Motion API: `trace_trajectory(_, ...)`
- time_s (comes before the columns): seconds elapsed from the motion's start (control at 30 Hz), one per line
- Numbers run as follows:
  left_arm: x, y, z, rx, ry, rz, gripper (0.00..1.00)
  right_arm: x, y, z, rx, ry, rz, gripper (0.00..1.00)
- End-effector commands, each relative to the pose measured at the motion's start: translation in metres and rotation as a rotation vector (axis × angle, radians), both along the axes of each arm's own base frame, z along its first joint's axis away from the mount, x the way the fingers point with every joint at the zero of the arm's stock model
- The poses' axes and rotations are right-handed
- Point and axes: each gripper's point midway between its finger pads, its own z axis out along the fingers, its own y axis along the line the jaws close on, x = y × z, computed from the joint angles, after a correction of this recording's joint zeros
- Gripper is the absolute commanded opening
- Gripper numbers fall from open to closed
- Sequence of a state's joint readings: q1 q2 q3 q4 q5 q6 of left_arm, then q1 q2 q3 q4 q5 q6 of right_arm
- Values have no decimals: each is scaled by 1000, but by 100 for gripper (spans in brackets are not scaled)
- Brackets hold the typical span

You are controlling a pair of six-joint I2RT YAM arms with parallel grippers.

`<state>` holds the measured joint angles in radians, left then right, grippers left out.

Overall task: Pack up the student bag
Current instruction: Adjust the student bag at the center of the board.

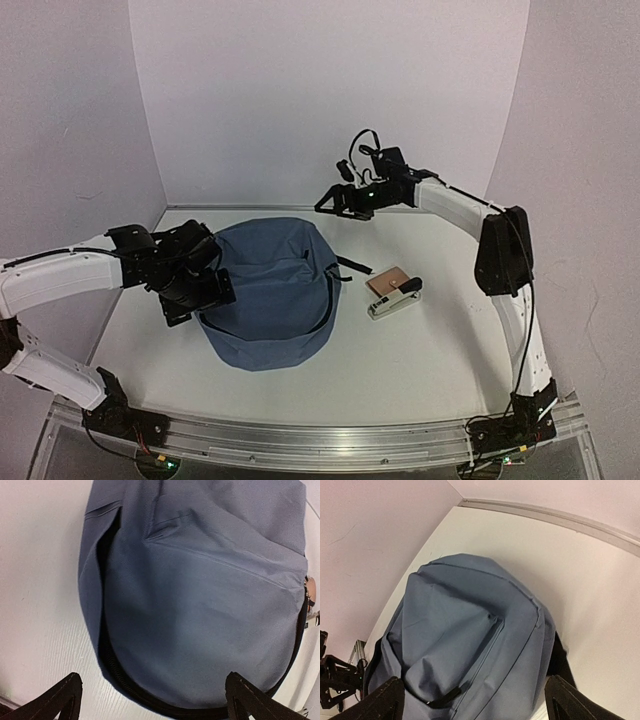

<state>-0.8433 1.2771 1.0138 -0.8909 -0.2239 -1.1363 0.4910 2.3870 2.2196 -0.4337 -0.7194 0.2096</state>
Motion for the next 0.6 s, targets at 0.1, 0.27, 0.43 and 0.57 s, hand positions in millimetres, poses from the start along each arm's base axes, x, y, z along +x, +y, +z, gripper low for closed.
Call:
trace_trajectory(0.1, -20, 6, -24, -67, 127, 156, 99, 34, 14, -45, -14, -13, -23, 98)
trace_trajectory(0.27, -21, 1, -43, -66, 180, 185, 89, 24, 21, -79, -4, 73, 12, 92)
trace_trajectory(0.43, -13, 5, -61, -54, 234, 216, 61, -12, 17, -105, -3, 233, 57, 58)
trace_trajectory(0.57, 9, 14, -63, -52, 218, 206, 41, -44, 9, -97, 9, 316, 87, 41)
